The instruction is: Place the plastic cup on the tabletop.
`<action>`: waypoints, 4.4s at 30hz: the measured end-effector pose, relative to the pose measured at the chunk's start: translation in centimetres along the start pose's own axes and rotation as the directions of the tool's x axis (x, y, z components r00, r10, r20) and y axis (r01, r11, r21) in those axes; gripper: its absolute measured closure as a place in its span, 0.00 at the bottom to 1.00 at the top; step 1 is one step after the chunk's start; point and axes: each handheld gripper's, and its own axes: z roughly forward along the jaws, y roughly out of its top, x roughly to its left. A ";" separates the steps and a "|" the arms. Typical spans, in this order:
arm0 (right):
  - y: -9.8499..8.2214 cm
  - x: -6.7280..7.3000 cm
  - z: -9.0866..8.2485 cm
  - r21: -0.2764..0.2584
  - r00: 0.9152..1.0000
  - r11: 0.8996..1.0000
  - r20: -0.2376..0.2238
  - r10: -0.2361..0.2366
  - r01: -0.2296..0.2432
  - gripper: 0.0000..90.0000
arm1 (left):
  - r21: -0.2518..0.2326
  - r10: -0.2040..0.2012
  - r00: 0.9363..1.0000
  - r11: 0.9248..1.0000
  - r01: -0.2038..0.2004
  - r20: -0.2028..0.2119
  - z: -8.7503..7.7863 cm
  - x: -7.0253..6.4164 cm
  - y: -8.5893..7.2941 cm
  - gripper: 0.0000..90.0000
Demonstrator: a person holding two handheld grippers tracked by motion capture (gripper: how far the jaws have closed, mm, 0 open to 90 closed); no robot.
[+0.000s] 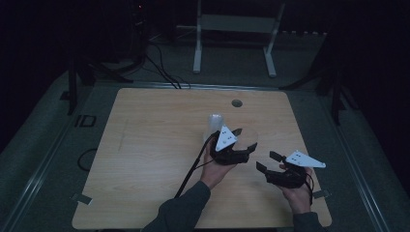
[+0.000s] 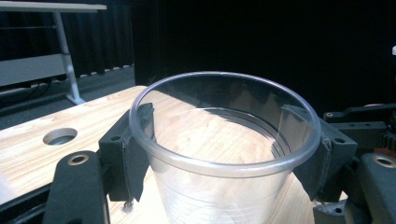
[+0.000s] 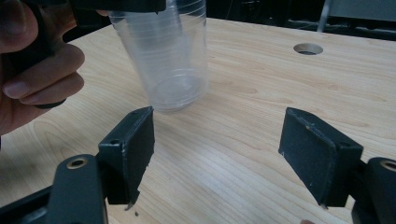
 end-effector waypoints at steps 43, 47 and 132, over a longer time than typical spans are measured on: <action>-0.2 0.0 0.0 0.003 1.000 1.000 -0.002 0.005 -0.005 0.29 | 0.026 0.014 0.999 1.000 -0.013 -0.035 1.2 0.0 -2.3 0.31; -0.3 -0.1 0.0 0.003 1.000 1.000 -0.002 0.005 -0.005 0.29 | 0.029 0.021 0.999 0.999 -0.020 -0.037 1.3 0.0 -2.4 0.31; -0.4 -0.3 -0.1 0.001 1.000 1.000 0.004 0.013 -0.013 0.29 | 0.139 0.009 0.999 0.990 -0.002 -0.053 2.8 0.7 -6.2 0.29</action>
